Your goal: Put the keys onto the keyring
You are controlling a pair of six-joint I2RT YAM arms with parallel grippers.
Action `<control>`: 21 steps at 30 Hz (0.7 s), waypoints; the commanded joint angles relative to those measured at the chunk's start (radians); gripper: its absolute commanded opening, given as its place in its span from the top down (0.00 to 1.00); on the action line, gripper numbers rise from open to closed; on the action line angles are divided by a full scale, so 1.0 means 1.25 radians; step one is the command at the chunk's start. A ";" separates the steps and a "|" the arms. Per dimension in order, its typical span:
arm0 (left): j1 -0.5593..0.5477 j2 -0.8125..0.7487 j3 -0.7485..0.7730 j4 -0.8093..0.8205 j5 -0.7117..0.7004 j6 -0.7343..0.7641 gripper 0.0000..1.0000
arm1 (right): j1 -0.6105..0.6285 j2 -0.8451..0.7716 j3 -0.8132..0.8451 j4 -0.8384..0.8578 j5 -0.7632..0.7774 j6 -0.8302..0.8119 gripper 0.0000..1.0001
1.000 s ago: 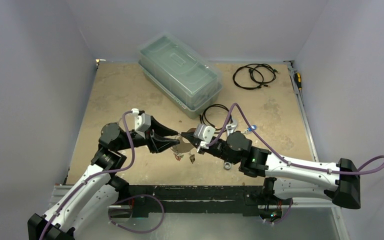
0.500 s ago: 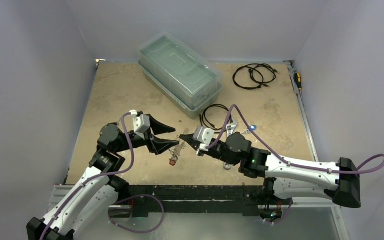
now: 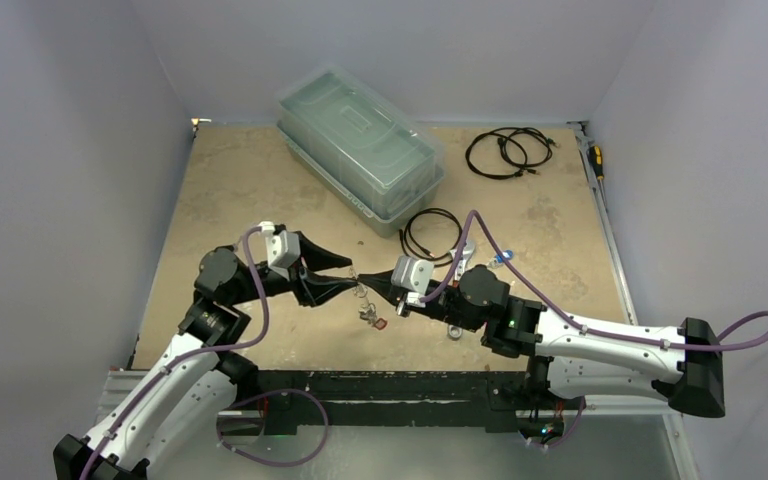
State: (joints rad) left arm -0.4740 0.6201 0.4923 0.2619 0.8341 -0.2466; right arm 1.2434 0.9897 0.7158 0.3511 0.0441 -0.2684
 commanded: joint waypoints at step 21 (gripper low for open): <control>-0.006 -0.054 -0.045 0.155 0.067 -0.034 0.84 | 0.016 0.023 0.052 0.093 -0.033 0.019 1.00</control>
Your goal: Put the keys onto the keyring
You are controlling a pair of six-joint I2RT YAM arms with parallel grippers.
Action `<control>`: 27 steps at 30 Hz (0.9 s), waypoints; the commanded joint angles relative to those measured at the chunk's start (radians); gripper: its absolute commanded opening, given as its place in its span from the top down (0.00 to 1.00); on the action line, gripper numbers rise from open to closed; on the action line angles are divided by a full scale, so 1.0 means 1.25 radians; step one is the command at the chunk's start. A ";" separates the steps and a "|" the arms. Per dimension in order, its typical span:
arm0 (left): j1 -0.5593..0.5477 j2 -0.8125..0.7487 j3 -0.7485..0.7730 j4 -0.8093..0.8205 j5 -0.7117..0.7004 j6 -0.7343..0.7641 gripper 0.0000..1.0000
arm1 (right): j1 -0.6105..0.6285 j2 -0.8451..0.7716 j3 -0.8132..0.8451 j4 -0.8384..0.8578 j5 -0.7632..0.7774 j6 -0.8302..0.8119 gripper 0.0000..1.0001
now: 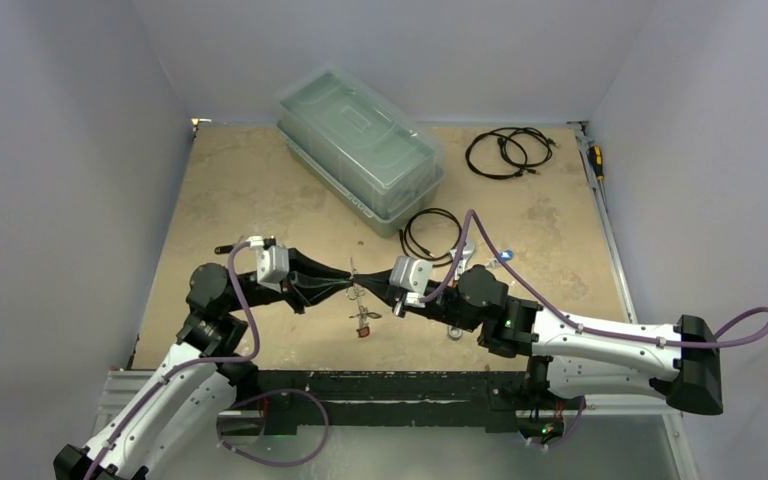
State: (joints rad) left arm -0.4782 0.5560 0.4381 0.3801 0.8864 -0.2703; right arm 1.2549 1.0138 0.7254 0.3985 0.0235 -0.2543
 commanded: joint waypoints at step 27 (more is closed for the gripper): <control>-0.003 -0.098 -0.008 0.240 0.058 -0.127 1.00 | -0.141 -0.117 0.008 -0.024 -0.342 0.132 0.54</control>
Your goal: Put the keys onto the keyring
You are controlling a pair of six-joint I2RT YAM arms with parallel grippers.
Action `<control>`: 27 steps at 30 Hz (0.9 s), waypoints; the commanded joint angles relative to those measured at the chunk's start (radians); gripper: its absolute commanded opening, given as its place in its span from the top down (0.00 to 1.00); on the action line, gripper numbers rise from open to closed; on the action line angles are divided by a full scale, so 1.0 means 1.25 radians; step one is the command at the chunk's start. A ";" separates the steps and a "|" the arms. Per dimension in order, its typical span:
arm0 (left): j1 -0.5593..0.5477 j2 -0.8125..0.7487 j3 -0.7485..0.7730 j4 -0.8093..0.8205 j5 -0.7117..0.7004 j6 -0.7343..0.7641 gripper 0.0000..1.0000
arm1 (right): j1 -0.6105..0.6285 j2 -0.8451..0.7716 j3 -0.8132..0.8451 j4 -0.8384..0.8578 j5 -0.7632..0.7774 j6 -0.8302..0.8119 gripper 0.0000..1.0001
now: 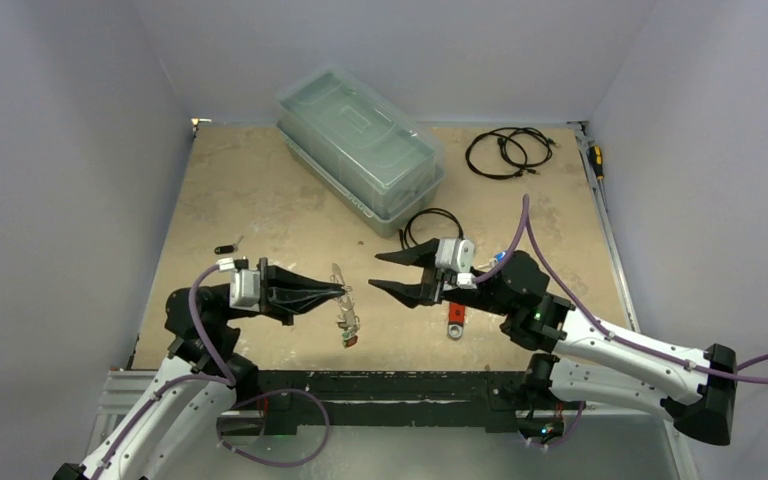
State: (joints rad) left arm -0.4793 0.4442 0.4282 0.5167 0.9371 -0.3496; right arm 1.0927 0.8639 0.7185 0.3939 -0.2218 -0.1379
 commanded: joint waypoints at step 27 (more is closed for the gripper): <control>-0.002 -0.015 -0.007 0.120 0.025 -0.058 1.00 | -0.013 0.082 0.071 0.062 -0.233 0.077 0.67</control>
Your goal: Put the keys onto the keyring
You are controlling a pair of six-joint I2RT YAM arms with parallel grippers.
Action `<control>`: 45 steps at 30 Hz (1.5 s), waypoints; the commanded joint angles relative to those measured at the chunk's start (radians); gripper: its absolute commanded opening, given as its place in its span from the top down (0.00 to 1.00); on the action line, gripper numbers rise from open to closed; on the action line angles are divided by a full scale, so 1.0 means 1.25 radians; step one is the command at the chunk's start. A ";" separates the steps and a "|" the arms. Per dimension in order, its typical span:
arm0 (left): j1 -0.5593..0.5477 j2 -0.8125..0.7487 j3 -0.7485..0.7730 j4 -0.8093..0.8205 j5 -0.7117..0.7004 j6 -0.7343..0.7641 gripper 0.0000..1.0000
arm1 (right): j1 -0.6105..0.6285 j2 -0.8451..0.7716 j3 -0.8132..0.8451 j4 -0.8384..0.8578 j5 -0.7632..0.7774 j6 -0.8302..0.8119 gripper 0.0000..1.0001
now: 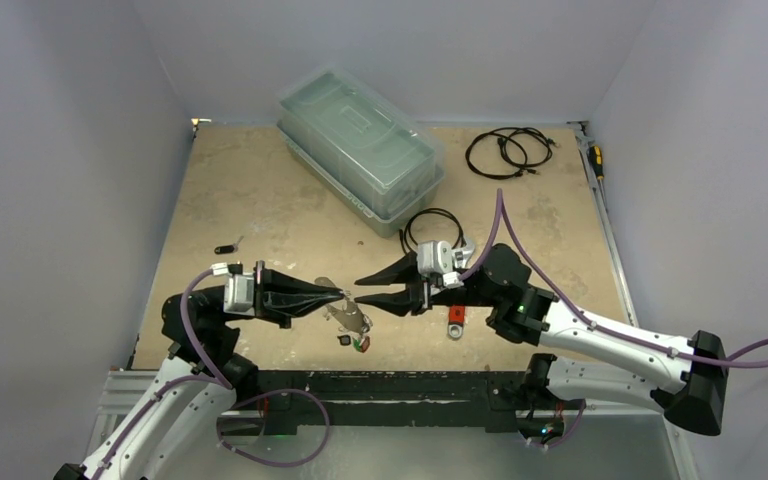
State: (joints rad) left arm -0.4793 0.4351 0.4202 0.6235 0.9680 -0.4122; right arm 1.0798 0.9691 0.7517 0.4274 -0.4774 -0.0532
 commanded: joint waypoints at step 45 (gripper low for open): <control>-0.001 -0.017 0.006 -0.010 -0.034 0.024 1.00 | -0.002 0.074 0.072 0.049 0.002 0.020 0.80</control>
State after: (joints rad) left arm -0.4789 0.4271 0.4183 0.5793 0.9451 -0.4004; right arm 1.0798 1.0565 0.7914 0.4931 -0.5152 -0.0212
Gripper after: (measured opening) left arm 0.019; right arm 0.206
